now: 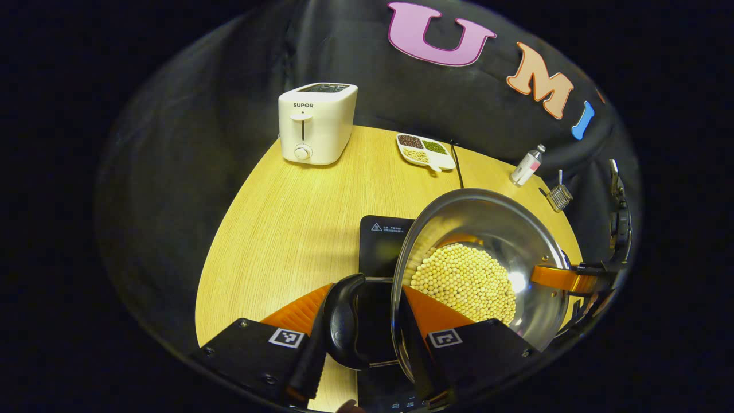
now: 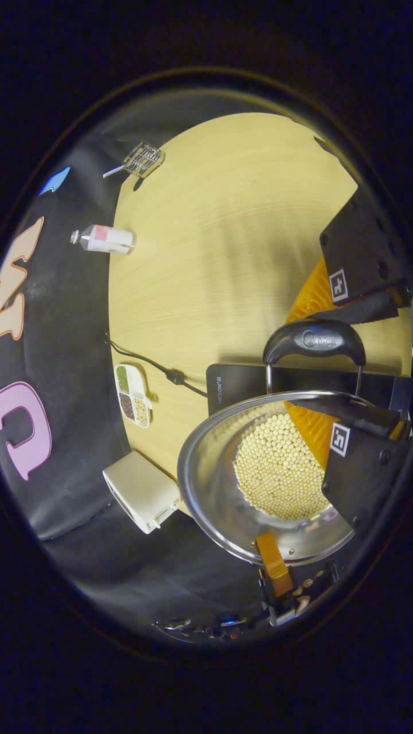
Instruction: First push the handle of the pot to place it horizontally, then grasp the pot with both hands and set it on the induction cooktop.
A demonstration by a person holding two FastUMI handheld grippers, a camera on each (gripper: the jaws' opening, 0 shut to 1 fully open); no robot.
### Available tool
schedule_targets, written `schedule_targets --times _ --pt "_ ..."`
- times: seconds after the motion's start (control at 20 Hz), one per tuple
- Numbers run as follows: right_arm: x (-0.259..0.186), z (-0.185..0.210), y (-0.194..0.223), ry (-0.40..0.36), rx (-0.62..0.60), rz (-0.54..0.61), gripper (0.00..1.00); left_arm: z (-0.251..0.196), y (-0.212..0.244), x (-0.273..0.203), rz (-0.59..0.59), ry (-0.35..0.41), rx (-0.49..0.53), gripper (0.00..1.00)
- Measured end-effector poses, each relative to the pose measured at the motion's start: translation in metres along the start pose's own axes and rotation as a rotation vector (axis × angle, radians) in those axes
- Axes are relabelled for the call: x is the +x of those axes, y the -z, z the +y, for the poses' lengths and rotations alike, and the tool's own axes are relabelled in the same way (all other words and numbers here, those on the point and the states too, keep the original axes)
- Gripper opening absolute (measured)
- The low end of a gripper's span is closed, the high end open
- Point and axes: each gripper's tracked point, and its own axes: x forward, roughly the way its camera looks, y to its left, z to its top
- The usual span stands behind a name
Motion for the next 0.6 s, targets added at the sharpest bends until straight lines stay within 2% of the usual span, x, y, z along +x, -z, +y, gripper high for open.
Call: schedule_targets --times 0.45,0.5,0.55,0.6 --pt "-0.0015 0.0011 0.0004 0.000 0.022 0.000 0.62 0.0006 -0.0014 0.0009 -0.019 0.012 0.024 0.64" --pt "-0.0022 0.0004 0.0008 -0.003 0.021 0.002 0.57 0.0008 -0.0013 0.0008 -0.019 0.012 0.025 0.64" --pt "-0.0017 0.0007 0.0006 -0.006 0.022 0.003 0.62 0.0007 -0.0011 0.0001 -0.019 0.012 0.023 0.64" --pt "-0.0019 0.0005 0.0010 -0.007 0.022 0.007 0.62 0.0006 -0.0014 -0.0001 -0.017 0.010 0.022 0.67"
